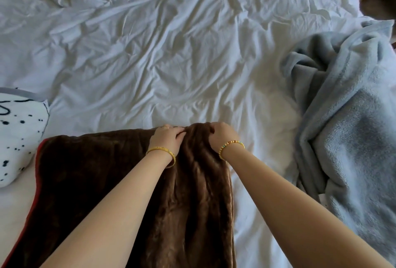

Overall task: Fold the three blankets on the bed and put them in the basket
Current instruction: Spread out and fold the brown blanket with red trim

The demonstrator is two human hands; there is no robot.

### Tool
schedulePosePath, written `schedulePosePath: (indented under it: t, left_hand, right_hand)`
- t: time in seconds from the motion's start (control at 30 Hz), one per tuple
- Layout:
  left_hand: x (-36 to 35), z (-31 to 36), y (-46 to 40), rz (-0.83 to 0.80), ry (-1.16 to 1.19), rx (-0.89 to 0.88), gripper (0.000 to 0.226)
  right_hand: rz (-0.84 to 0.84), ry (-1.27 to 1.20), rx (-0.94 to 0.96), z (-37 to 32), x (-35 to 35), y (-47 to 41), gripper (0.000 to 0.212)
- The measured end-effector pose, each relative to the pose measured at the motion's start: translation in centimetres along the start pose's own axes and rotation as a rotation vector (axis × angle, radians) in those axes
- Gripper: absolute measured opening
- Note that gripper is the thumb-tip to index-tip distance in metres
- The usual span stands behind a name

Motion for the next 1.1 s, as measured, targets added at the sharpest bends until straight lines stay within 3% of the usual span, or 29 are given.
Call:
schedulePosePath:
  t: [0.1, 0.17, 0.2, 0.23, 0.3, 0.37, 0.4, 0.43, 0.47, 0.53, 0.57, 0.67, 0.73, 0.83, 0.9, 1.0, 1.1]
  left_hand:
    - [-0.4, -1.5, 0.0, -0.022, -0.147, 0.075, 0.045]
    - [-0.4, -2.7, 0.2, -0.039, -0.086, 0.137, 0.048]
    - [-0.3, -3.1, 0.3, -0.034, -0.033, 0.150, 0.047]
    - [-0.2, -3.3, 0.5, -0.013, -0.001, 0.135, 0.047]
    - [0.0, -3.4, 0.8, 0.051, -0.050, 0.052, 0.046]
    - [-0.2, -4.3, 1.2, 0.086, -0.188, -0.008, 0.049]
    - [-0.2, -5.4, 1.4, 0.087, -0.241, 0.000, 0.050]
    - [0.0, -6.9, 1.5, 0.090, -0.279, 0.029, 0.052]
    - [0.4, -8.7, 1.6, 0.101, -0.300, 0.066, 0.053]
    - [1.8, -12.3, 1.7, 0.129, -0.323, 0.126, 0.053]
    - [2.6, -13.9, 1.8, 0.136, -0.333, 0.132, 0.053]
    - [5.3, -17.4, 2.4, 0.228, -0.303, 0.147, 0.052]
    - [7.3, -20.4, 3.1, 0.324, -0.176, 0.311, 0.062]
    - [8.5, -25.0, 3.4, 0.190, 0.156, 0.628, 0.077]
    - [8.2, -26.5, 2.8, 0.065, 0.297, 0.676, 0.062]
    - [9.2, -27.2, 1.8, 0.105, 0.235, 0.578, 0.047]
    - [10.7, -28.5, 1.4, 0.268, 0.185, 0.578, 0.039]
  right_hand:
    - [0.241, -0.277, -0.308, 2.4, 1.2, 0.8, 0.019]
    - [0.328, -0.494, -0.523, 4.4, 1.5, 2.0, 0.025]
    - [0.370, -0.504, -0.544, 4.8, 1.5, 2.4, 0.028]
    - [0.442, -0.421, -0.491, 4.5, 1.7, 2.8, 0.027]
    - [0.602, -0.114, -0.076, 0.8, 1.9, 3.2, 0.029]
    - [0.488, 0.198, 0.432, -4.0, -1.0, 3.7, 0.033]
    - [0.340, 0.330, 0.516, -4.8, -3.0, 3.8, 0.036]
    - [0.190, 0.425, 0.428, -4.1, -4.5, 3.6, 0.042]
    - [0.098, 0.453, 0.211, -2.3, -4.8, 3.3, 0.049]
    - [0.048, 0.429, -0.171, 0.8, -4.3, 3.7, 0.058]
    - [0.064, 0.454, -0.220, 1.0, -4.2, 3.9, 0.059]
    - [0.192, 0.568, -0.070, -2.2, -4.9, 4.3, 0.055]
    - [0.251, 0.603, 0.074, -5.3, -6.4, 4.8, 0.057]
    - [0.251, 0.574, 0.289, -10.2, -9.9, 5.8, 0.055]
    - [0.175, 0.533, 0.385, -12.9, -13.0, 6.2, 0.054]
    - [0.031, 0.577, 0.392, -13.3, -16.4, 6.2, 0.054]
    - [0.030, 0.639, 0.203, -9.5, -15.0, 5.9, 0.055]
Point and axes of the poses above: each hand's wrist, its own y-axis away from the middle knuckle, its own x-axis out of the back of the hand, z = x × y, the point moved 5 cm from there along -y, towards the middle knuckle, and after that the axes turned 11 degrees about x, right-handed, at the moved point
